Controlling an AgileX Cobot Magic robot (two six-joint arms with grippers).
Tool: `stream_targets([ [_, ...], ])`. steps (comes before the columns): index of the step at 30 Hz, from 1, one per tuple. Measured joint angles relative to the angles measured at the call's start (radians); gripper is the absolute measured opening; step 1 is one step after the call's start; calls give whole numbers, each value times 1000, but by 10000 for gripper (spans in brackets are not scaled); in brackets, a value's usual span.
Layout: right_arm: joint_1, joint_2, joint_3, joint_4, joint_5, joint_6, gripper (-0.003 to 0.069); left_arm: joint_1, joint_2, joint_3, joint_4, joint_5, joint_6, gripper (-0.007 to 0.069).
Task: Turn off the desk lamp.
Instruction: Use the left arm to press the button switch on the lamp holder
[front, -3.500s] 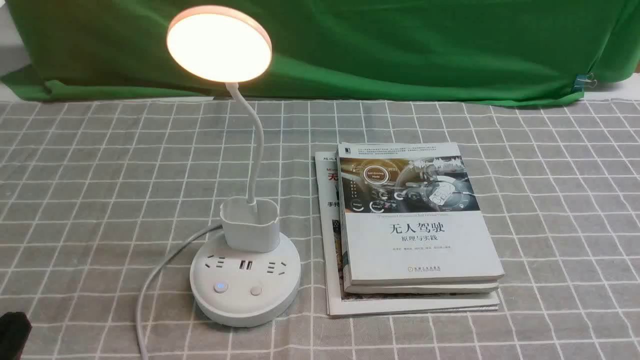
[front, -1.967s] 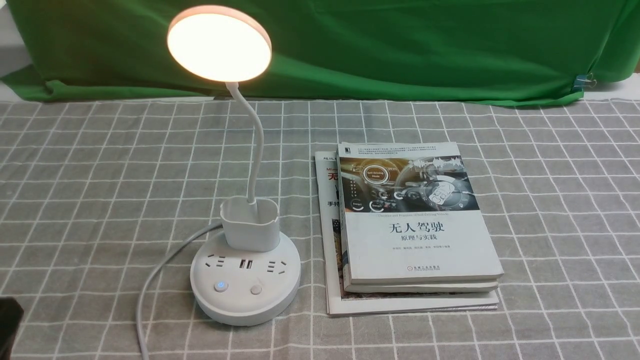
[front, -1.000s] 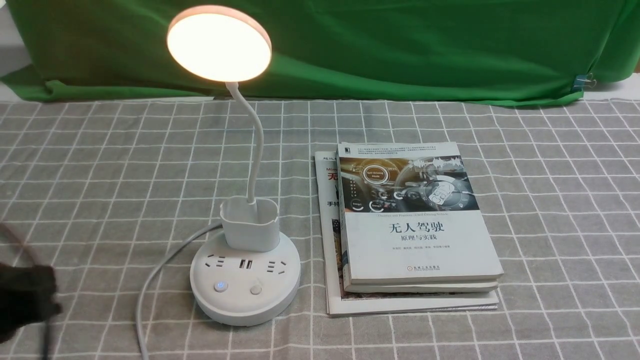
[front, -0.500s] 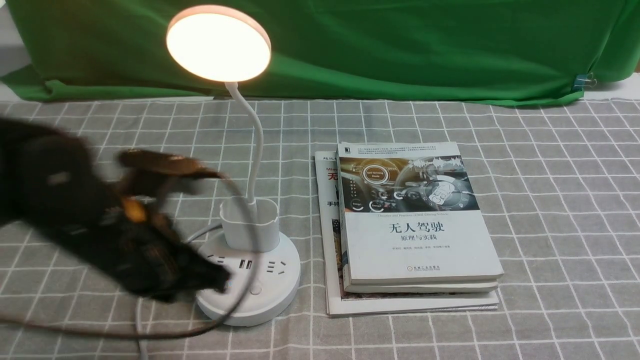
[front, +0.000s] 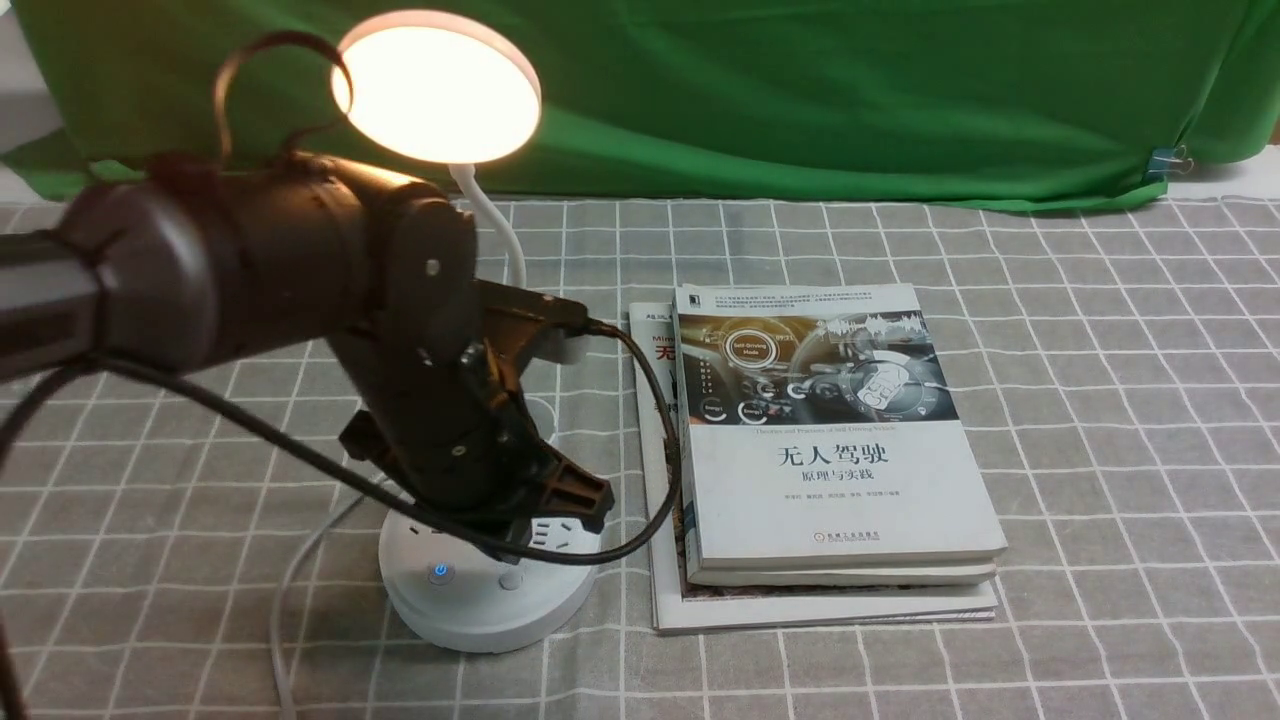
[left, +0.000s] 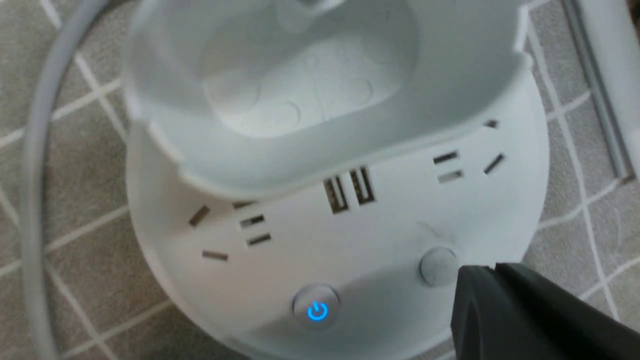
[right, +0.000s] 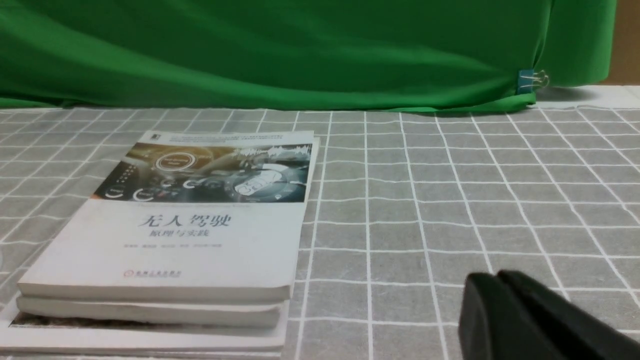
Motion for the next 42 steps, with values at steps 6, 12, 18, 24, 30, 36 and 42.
stream_targets([
  [6,0,0,0,0,0,0,36,-1,3,-1,1,-2,2,1],
  [12,0,0,0,0,0,1,36,-1,4,-1,8,-1,8,1],
  [18,0,0,0,0,0,1,36,-1,11,-1,9,-9,26,1],
  [24,0,0,0,0,0,1,36,-1,42,-1,9,-30,32,1],
  [30,0,0,0,0,0,1,36,-1,60,-1,26,-35,45,1],
  [36,0,0,0,0,0,1,36,-1,66,-1,26,-35,50,1],
  [42,0,0,0,0,0,1,36,-1,65,-1,26,-36,53,1],
])
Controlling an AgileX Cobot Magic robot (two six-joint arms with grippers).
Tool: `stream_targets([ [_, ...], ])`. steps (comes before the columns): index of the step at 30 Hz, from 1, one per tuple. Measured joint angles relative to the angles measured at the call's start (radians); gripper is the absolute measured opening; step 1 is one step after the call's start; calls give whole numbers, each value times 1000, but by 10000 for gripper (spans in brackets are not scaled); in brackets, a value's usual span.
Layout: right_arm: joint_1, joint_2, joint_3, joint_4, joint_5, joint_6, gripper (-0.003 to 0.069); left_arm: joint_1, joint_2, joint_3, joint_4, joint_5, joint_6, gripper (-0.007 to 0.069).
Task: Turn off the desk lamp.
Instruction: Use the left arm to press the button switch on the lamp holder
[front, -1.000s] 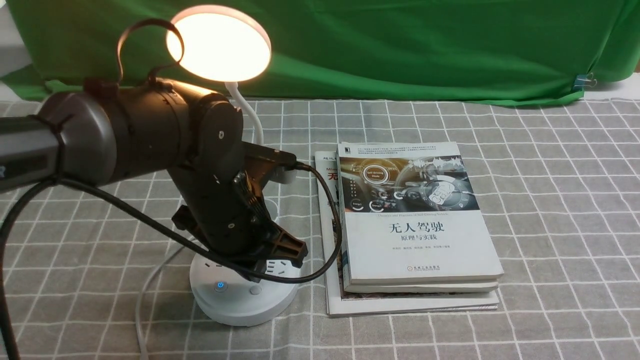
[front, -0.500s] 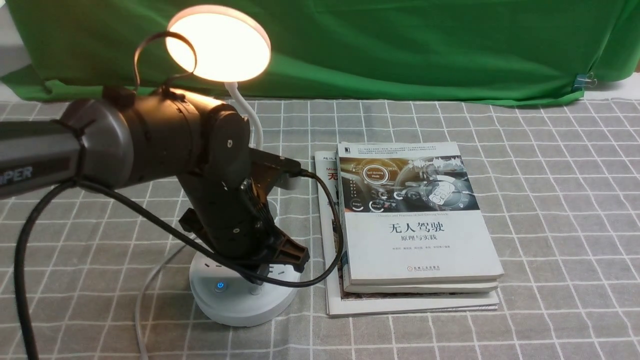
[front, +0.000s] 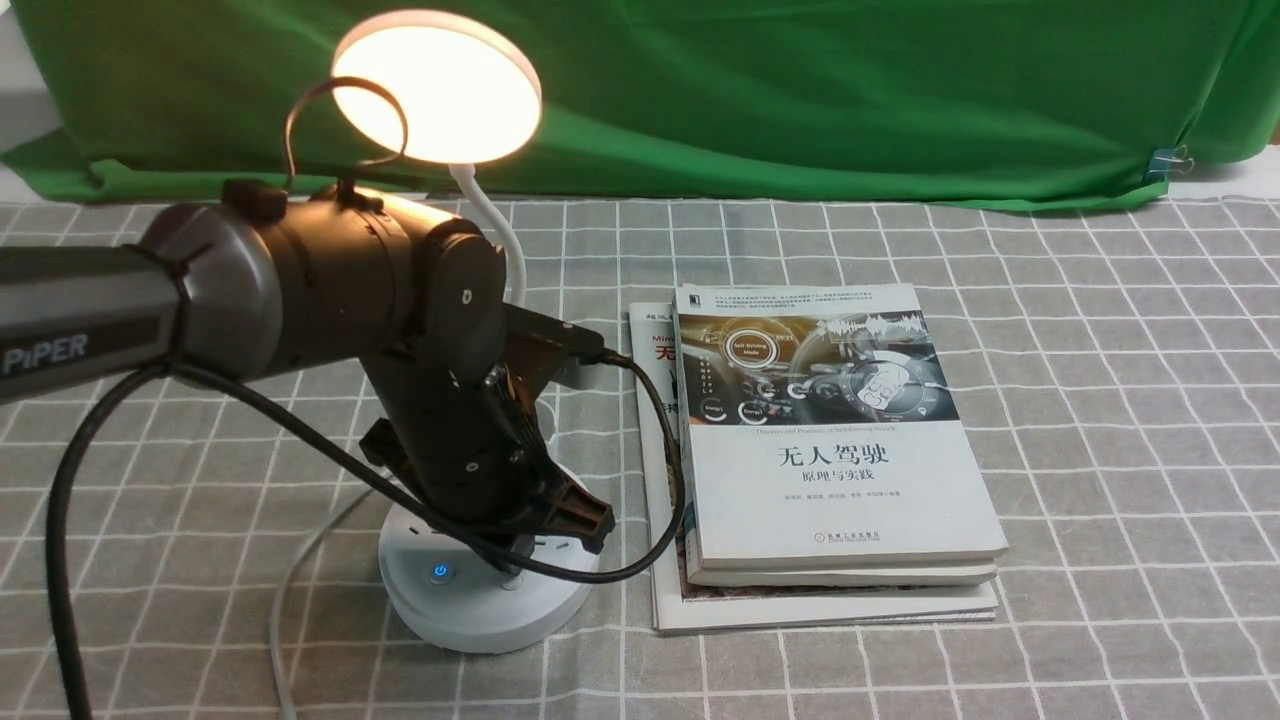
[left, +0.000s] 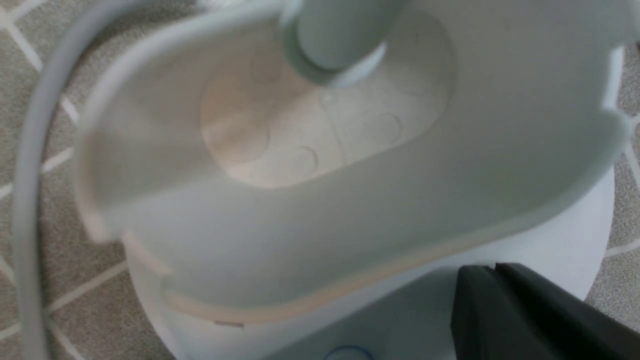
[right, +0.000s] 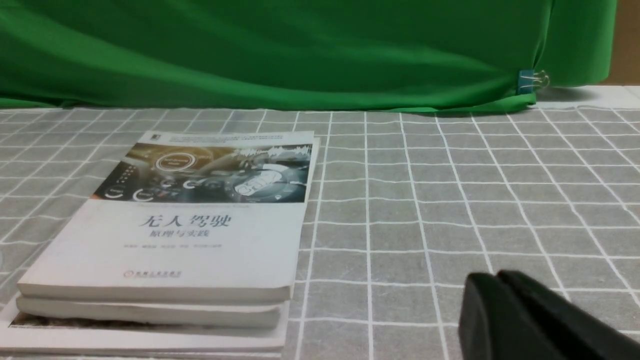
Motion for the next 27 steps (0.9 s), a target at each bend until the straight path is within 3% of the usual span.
stream_targets([
  [27,0,0,0,0,1,0,36,-25,18,-14,26,23,1,1],
])
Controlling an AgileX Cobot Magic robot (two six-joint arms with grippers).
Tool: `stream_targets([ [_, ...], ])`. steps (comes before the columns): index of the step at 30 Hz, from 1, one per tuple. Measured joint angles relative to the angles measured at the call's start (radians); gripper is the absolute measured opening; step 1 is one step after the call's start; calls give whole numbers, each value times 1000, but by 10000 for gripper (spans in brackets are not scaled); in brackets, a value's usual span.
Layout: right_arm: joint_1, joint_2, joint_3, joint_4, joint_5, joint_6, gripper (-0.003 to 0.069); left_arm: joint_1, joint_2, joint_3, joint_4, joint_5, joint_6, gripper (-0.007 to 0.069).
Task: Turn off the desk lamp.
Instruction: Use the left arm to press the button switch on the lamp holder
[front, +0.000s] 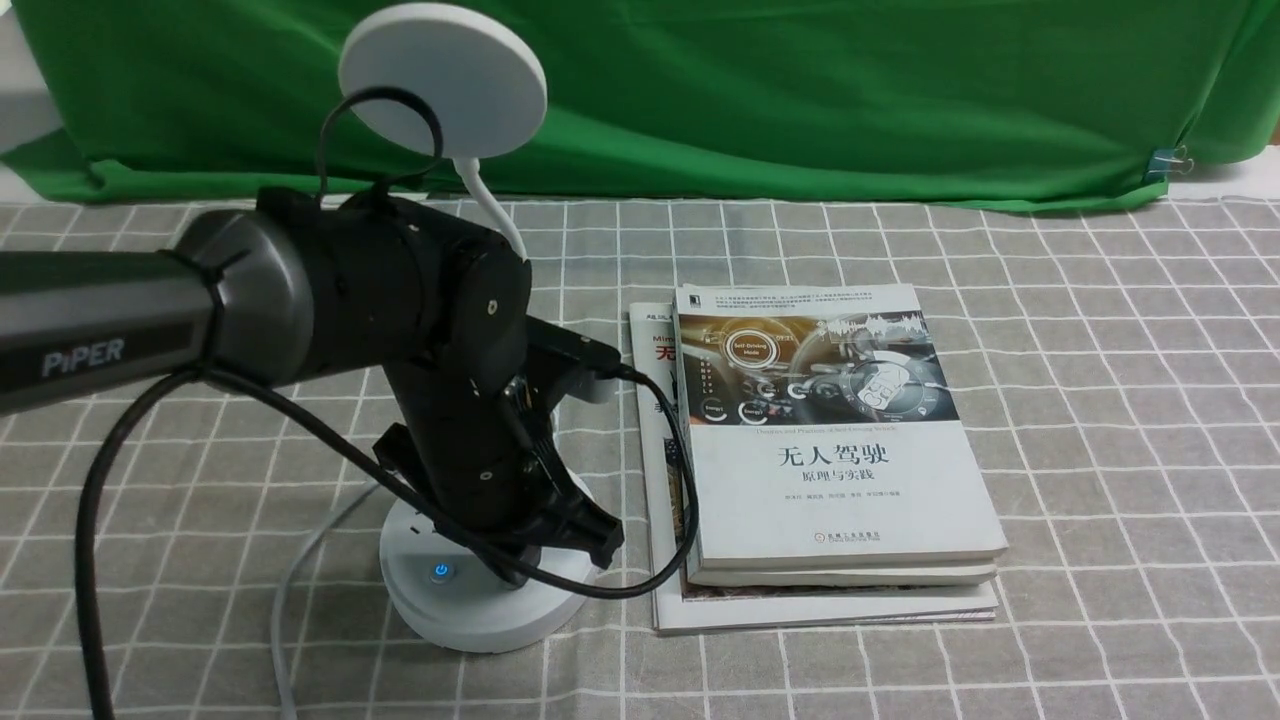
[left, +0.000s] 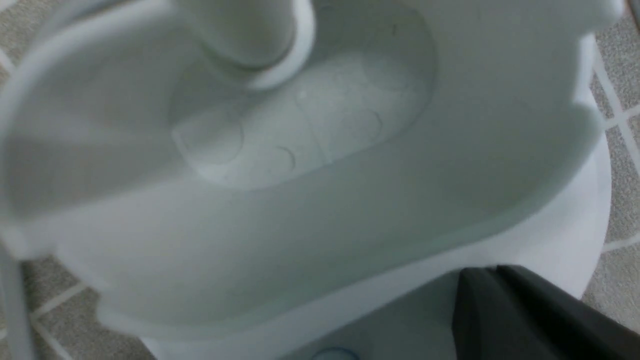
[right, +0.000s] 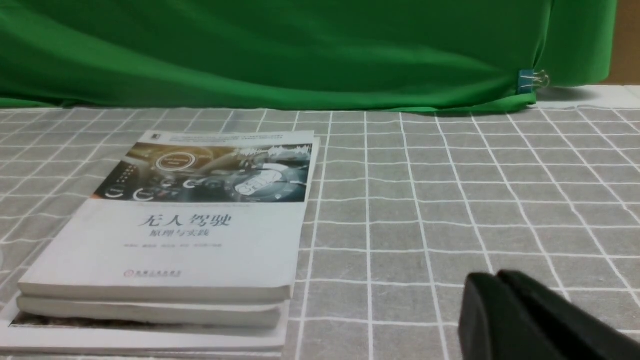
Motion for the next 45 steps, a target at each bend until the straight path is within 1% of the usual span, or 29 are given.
stream_targets([
  [8,0,0,0,0,-1,0,36,-25,-76,5,12,-7,-4,1],
  [18,0,0,0,0,-1,0,36,-26,-20,13,12,-2,-5,1],
  [25,0,0,0,0,-1,0,36,-26,-8,55,11,-54,-6,1],
  [38,0,0,0,0,-1,0,36,-28,-128,65,12,-74,-26,1],
  [45,0,0,0,0,-1,0,36,-28,-121,65,12,-74,-26,1],
])
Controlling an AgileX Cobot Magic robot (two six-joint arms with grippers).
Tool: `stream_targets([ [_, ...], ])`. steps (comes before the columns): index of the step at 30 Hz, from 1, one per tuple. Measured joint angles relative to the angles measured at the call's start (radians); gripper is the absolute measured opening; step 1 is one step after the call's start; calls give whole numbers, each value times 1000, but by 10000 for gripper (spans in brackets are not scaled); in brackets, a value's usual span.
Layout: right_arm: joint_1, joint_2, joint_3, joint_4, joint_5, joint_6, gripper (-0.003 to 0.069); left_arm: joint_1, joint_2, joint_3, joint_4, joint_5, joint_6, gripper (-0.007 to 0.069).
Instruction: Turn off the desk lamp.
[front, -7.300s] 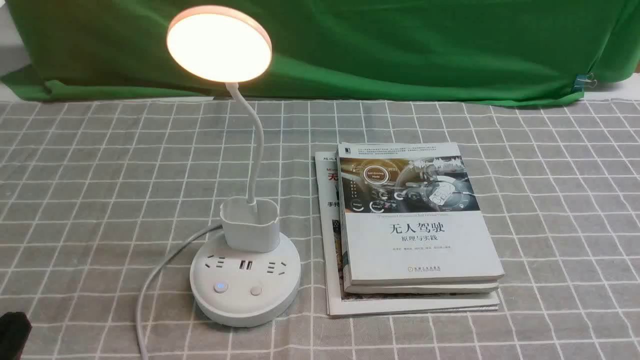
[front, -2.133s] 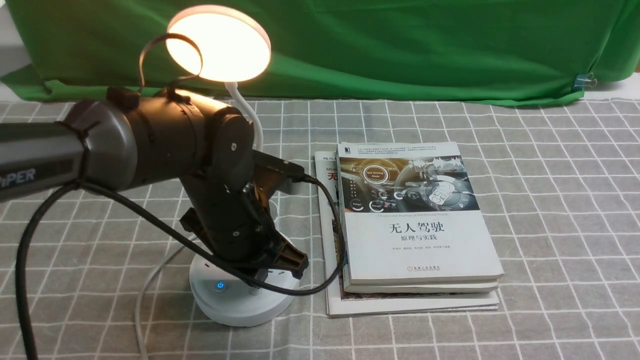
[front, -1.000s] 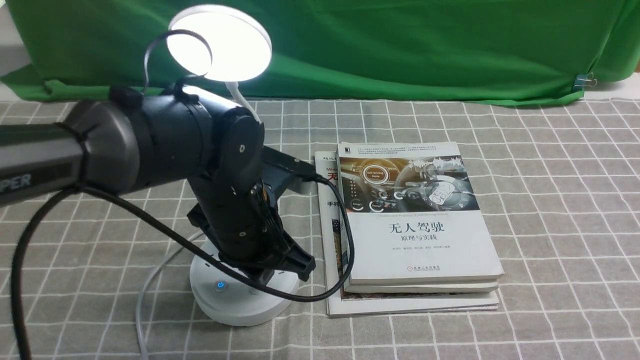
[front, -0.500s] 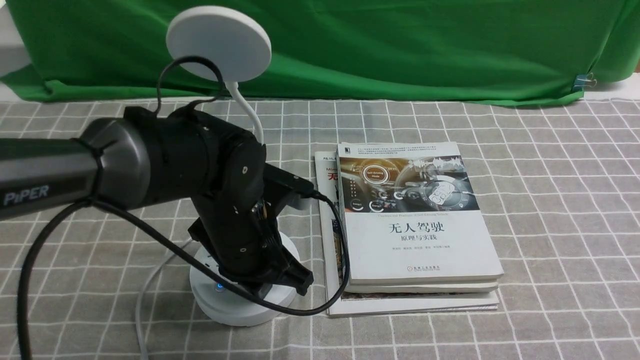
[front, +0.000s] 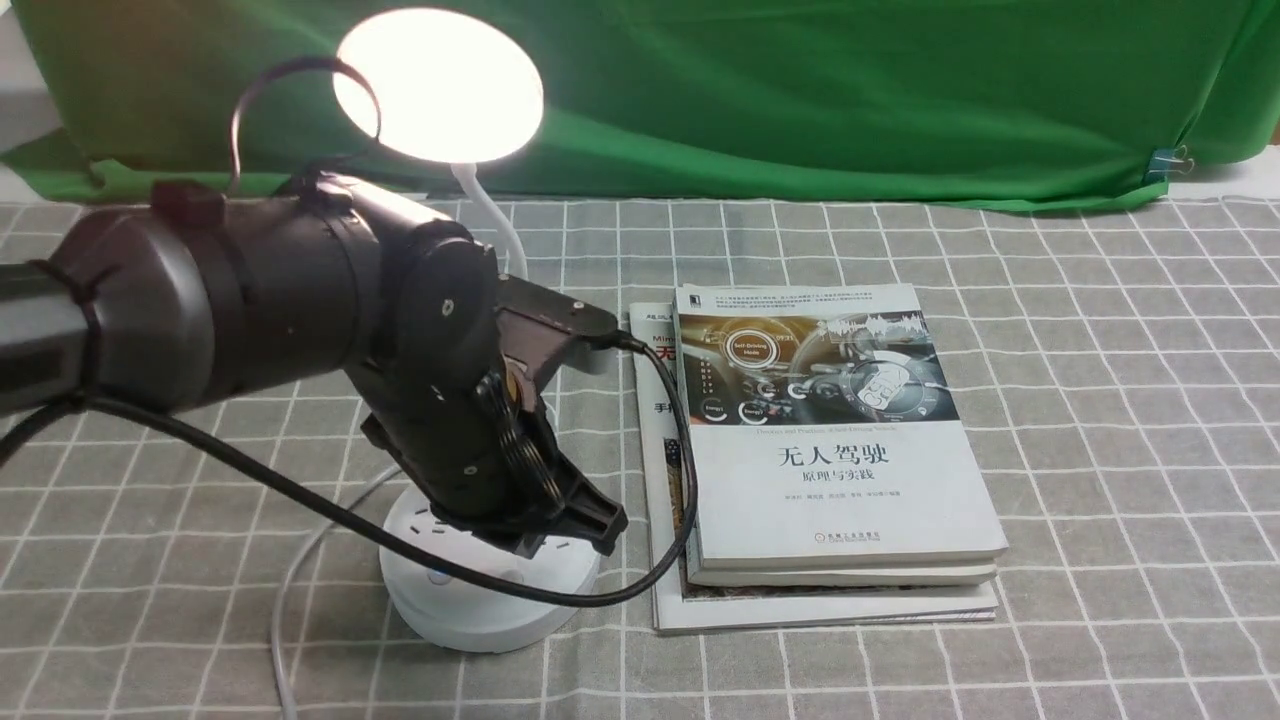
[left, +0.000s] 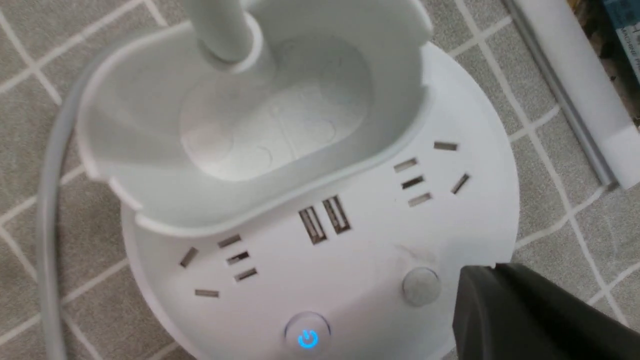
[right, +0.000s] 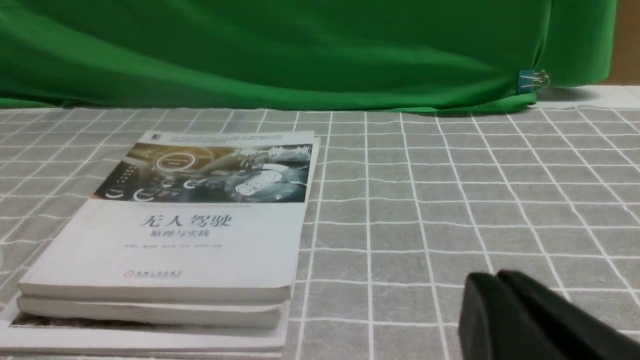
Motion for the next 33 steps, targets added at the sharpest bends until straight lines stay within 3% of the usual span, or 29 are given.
stream_targets([
  [13,0,0,0,0,0,0,36,0,110,-18,7,6,0,1],
  [25,0,0,0,0,0,0,36,-1,-100,21,1,32,-41,1],
  [33,0,0,0,0,0,0,36,-2,-473,398,-42,-212,-56,1],
])
